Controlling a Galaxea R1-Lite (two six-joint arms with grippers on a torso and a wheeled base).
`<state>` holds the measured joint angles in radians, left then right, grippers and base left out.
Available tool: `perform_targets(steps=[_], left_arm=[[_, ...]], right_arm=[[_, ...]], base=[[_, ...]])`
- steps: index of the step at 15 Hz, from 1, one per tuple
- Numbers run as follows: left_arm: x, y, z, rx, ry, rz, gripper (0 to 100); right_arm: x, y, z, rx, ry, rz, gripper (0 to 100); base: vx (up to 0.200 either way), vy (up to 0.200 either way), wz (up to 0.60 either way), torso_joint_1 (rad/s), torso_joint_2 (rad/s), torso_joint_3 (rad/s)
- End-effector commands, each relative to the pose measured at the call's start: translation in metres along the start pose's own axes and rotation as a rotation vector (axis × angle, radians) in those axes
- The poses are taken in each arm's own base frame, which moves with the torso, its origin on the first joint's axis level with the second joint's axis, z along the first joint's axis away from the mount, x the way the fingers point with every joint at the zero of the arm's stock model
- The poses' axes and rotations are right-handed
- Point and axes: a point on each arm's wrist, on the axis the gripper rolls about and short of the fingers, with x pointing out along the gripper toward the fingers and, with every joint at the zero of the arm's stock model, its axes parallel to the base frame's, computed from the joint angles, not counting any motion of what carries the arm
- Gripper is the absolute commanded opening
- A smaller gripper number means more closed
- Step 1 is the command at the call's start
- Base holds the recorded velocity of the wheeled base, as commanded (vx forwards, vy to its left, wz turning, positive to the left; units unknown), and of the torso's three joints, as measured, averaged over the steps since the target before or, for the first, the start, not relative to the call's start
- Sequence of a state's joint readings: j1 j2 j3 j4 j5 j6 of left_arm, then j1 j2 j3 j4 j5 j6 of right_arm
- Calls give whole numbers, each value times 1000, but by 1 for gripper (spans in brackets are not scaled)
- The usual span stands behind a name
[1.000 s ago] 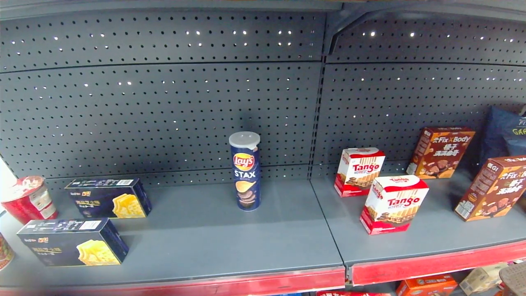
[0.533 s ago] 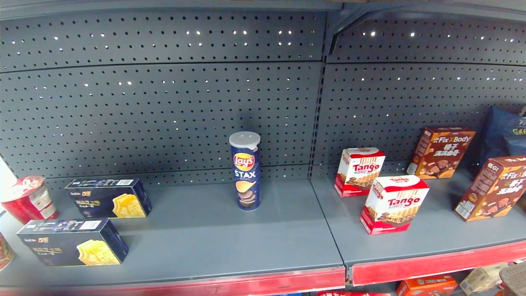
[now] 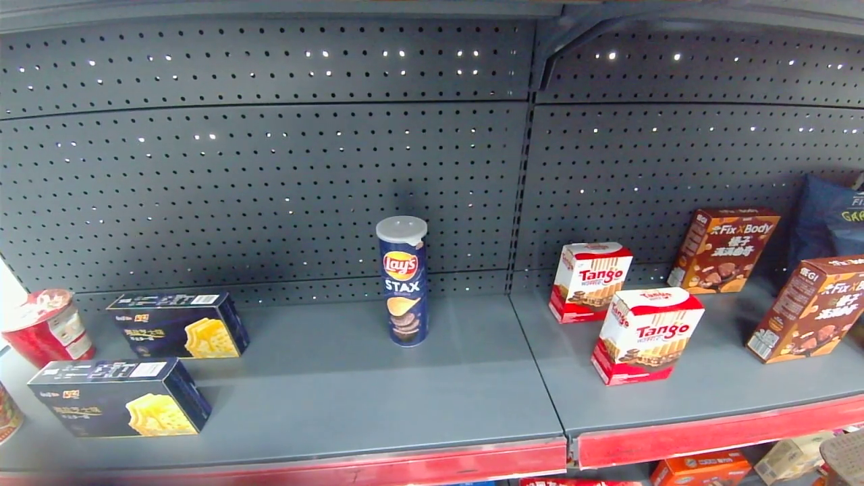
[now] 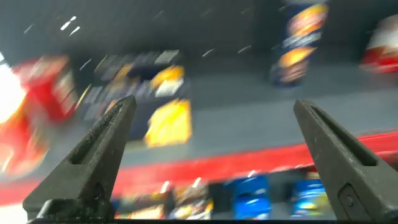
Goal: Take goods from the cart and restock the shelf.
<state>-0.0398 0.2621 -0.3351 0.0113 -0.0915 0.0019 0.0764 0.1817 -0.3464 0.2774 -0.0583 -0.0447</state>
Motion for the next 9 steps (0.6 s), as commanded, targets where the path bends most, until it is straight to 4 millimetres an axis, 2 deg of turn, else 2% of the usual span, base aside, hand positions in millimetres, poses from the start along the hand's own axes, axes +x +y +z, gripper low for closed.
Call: perform_targets(steps=[1, 4, 5, 7, 9], left_arm=[[38, 1, 45, -13, 82, -127, 100], [71, 1, 48, -37, 200, -209, 100], [76, 2, 47, -41, 219, -217, 100], [99, 2, 38, -49, 296, -268, 100], [133, 1, 25, -50, 304, -380, 100]], right_arm=[[3, 0, 1, -1, 17, 4, 0], [8, 0, 4, -4, 36, -1, 0], [8, 0, 5, -6, 36, -1, 0], [10, 0, 3, -42, 36, 1, 0], [14, 1, -2, -66, 41, 19, 0]], base=[[0, 0, 0, 0, 0, 0], [0, 0, 0, 0, 0, 0], [0, 0, 0, 0, 0, 0], [0, 0, 0, 0, 0, 0], [0, 0, 0, 0, 0, 0]])
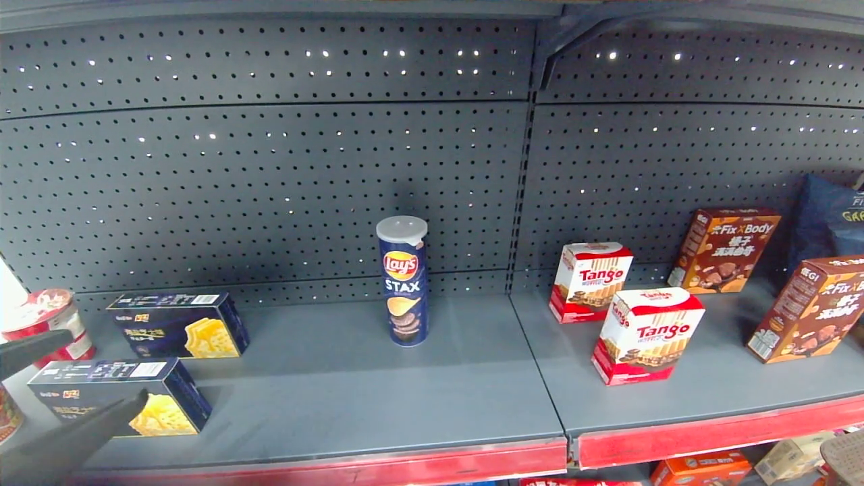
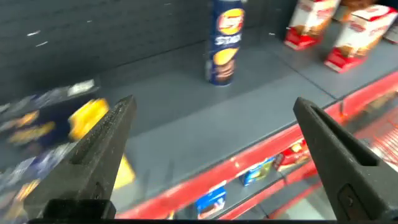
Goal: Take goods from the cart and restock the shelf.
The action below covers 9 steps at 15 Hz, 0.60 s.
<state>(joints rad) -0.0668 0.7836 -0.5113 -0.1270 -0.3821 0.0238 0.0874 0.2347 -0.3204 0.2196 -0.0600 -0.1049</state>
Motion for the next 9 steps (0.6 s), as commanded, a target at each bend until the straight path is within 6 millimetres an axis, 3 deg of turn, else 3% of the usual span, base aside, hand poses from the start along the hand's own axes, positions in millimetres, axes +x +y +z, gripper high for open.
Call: perform_targets(steps=[1, 3, 9], left_arm=[[48, 16, -13, -34, 69, -157, 100], [72, 25, -16, -32, 63, -240, 100], [159, 58, -31, 23, 40, -257, 100]], right_arm=[[9, 1, -7, -3, 18, 11, 0], [18, 2, -14, -2, -1, 6, 0], [31, 4, -18, 17, -29, 10, 0]], base=[[0, 0, 0, 0, 0, 0], [0, 0, 0, 0, 0, 0], [0, 0, 0, 0, 0, 0]])
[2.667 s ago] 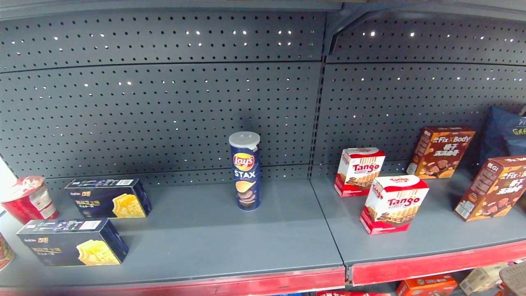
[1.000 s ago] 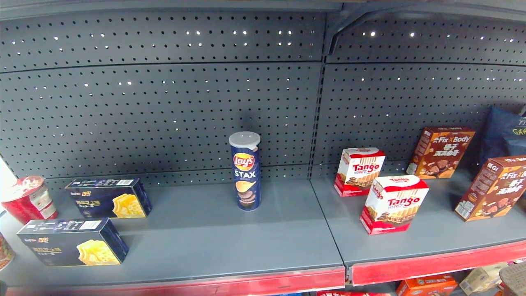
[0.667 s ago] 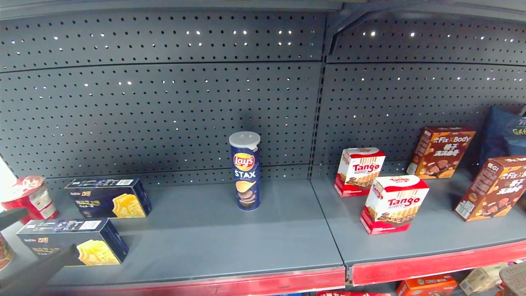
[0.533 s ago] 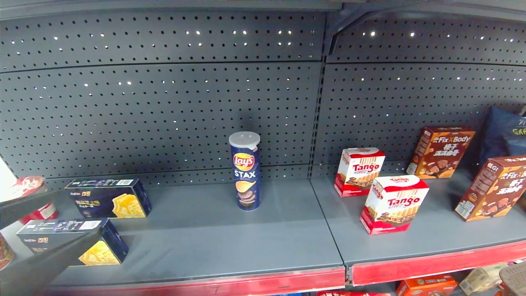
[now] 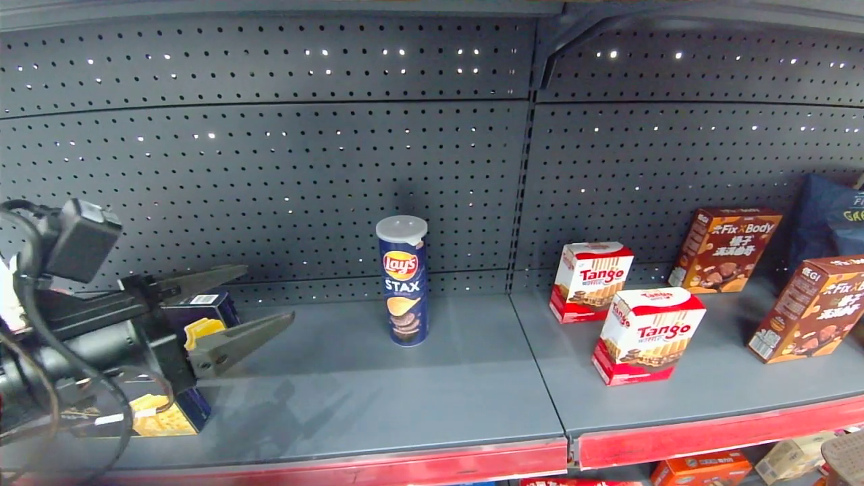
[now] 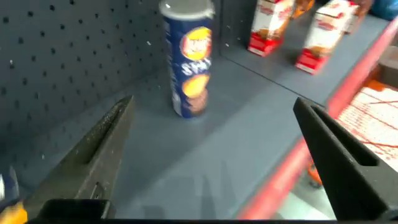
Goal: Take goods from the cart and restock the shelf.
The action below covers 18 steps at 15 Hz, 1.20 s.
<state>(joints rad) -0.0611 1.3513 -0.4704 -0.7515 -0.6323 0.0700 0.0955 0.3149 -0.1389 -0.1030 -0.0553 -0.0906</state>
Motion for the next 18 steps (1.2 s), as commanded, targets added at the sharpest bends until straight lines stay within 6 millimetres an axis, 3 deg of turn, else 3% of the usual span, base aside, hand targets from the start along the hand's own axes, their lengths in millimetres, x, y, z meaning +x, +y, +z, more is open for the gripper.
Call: perform_targets(steps=[1, 10, 18], left_arm=[[43, 26, -23, -37, 61, -24, 100], [137, 84, -49, 25, -32, -187, 100], [175, 106, -65, -3, -43, -343, 100]], right_arm=[[5, 1, -7, -2, 31, 3, 0], [7, 1, 0, 6, 24, 9, 0], [6, 1, -1, 7, 27, 14, 0]], base=[[0, 0, 0, 0, 0, 0], [0, 0, 0, 0, 0, 0], [0, 0, 0, 0, 0, 0]])
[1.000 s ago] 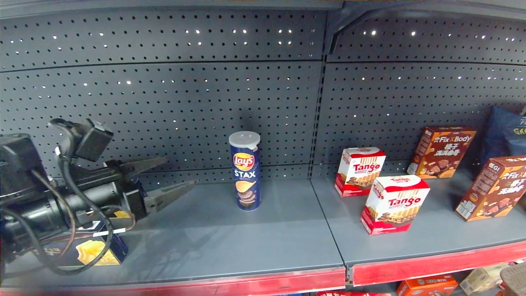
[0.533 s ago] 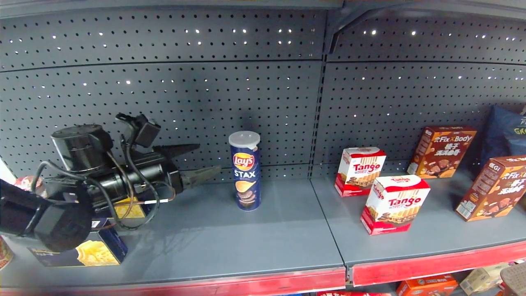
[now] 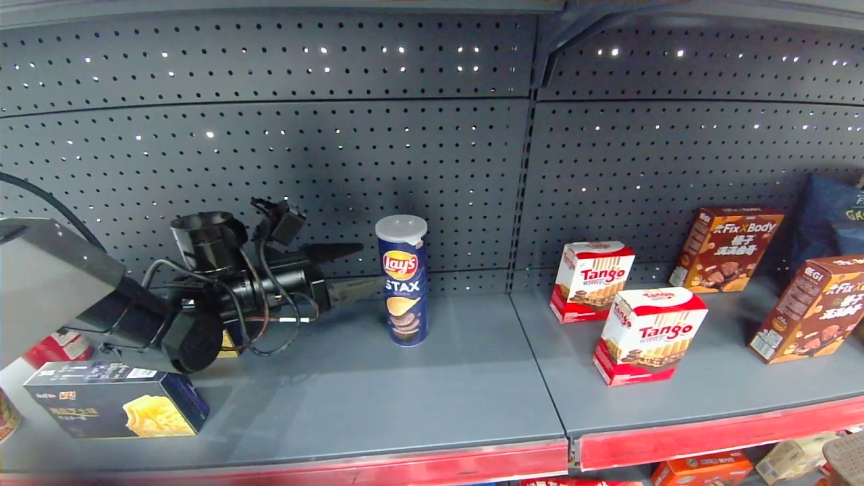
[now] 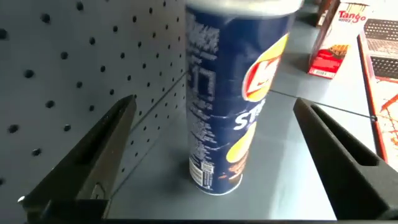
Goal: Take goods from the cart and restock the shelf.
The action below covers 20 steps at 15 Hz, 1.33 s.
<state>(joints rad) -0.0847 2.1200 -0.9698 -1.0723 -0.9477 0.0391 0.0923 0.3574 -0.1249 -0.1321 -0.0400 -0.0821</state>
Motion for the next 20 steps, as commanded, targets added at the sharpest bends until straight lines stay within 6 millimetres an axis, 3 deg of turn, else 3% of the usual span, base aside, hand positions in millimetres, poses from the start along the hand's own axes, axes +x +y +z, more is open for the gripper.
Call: perform_targets(steps=[1, 9, 15, 20], left_arm=[[9, 7, -10, -26, 3, -52, 100], [28, -3, -20, -57, 20, -134, 100], [55, 11, -41, -62, 25, -161, 100], [68, 19, -45, -75, 15, -170, 100]], right_arm=[[0, 0, -1, 0, 2, -9, 0], [0, 0, -3, -2, 9, -9, 0], [0, 0, -3, -2, 12, -2, 0], [-1, 0, -4, -2, 6, -6, 0]], base=[[0, 0, 0, 0, 0, 0], [0, 0, 0, 0, 0, 0], [0, 0, 0, 0, 0, 0], [0, 0, 0, 0, 0, 0]])
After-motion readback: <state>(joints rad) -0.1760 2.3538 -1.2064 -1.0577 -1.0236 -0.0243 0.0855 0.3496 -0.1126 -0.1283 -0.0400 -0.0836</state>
